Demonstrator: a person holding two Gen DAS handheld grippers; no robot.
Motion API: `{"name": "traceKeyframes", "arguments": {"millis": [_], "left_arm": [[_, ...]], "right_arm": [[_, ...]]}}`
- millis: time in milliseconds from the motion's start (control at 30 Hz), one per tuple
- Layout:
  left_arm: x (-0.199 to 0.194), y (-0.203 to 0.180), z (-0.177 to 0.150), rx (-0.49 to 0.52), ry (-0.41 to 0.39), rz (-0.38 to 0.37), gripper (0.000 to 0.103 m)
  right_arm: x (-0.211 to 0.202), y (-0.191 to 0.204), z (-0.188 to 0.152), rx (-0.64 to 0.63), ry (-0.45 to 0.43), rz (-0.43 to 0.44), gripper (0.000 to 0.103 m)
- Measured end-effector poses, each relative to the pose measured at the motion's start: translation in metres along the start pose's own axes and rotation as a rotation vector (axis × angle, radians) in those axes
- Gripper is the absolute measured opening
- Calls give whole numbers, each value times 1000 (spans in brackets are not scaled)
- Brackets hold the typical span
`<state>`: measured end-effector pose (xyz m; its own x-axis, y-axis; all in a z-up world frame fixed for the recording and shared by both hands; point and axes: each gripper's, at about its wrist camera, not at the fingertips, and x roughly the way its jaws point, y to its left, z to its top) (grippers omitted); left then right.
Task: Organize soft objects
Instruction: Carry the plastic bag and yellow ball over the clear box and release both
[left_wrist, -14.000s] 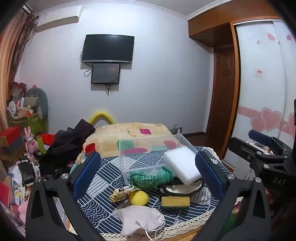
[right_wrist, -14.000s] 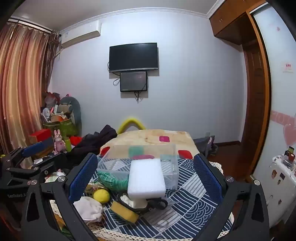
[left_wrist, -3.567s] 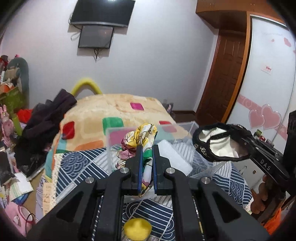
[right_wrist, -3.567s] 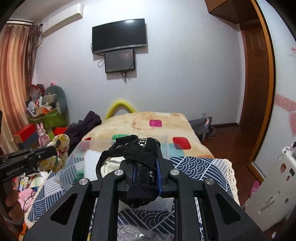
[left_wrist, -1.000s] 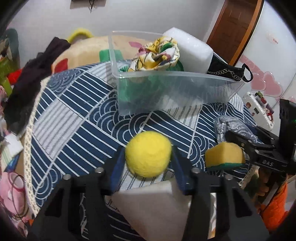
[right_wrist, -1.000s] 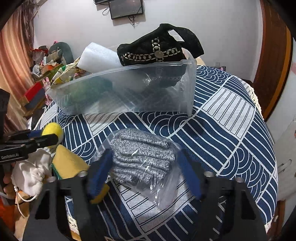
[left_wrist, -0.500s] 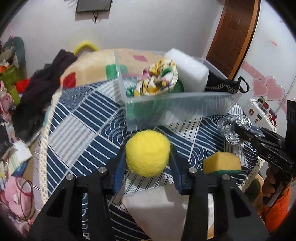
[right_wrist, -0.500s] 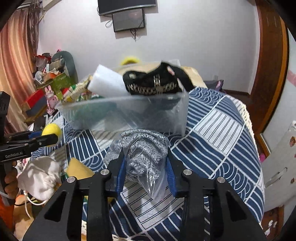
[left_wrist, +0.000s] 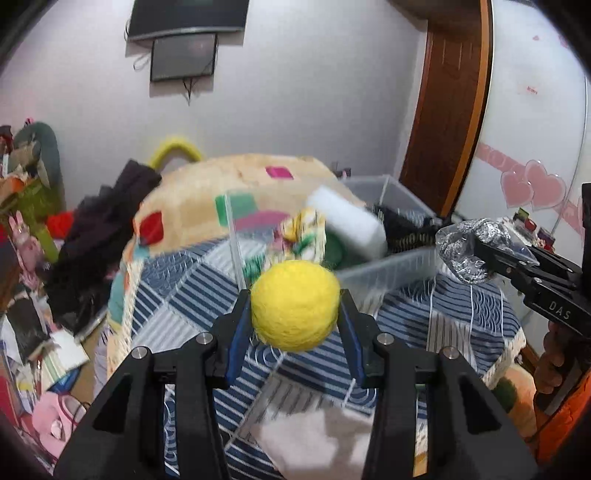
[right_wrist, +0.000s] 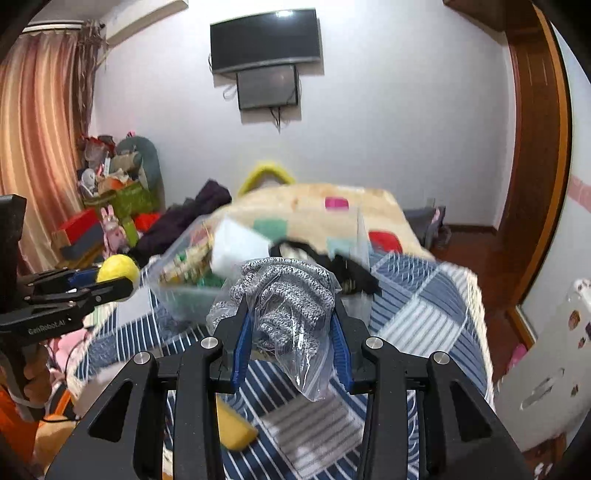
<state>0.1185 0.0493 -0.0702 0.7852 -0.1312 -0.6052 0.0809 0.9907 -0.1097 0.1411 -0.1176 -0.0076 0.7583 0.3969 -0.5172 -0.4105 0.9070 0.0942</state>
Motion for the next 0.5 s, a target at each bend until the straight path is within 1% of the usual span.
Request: {"name": "traceKeyframes", "arguments": {"millis": [167,267,367,500], "left_arm": [[-10,-3,20,9,-78,38,44],[-10,0,30,0,-111,48,45],[-6,2,38,-11,-128,59,45],[6,1,44,-16,-127,69,45]], "right_arm": [[1,3,18,-12,-63,-2,35],[7,6,26,-14,-86,-5,35],[17,9,30,-15,-93,-16,35],[34,12,31,-10,-71,-22,35]]}}
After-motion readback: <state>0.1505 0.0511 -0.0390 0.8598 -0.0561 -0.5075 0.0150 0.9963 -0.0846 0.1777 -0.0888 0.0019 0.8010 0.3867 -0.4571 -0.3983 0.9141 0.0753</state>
